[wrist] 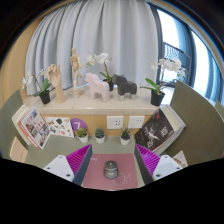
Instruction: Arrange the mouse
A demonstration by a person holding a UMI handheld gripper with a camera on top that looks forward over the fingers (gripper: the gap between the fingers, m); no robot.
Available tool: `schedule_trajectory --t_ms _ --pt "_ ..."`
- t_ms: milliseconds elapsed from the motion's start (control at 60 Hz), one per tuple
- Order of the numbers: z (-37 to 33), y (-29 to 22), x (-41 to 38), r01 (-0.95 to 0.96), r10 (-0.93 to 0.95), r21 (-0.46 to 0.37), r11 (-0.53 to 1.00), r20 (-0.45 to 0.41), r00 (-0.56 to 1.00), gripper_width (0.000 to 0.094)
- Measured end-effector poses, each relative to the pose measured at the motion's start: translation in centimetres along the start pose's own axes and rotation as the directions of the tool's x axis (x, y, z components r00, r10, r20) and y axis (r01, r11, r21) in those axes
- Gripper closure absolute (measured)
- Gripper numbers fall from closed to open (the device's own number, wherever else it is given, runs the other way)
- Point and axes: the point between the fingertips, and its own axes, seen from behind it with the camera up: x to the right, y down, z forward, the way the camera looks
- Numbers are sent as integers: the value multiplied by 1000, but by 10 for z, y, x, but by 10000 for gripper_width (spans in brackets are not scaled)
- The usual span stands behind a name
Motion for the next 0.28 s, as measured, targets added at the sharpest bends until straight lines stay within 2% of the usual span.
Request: schedule_trajectory --t_ms 283 --pt "-26 24 -18 8 -7 -38 999 30 1000 81"
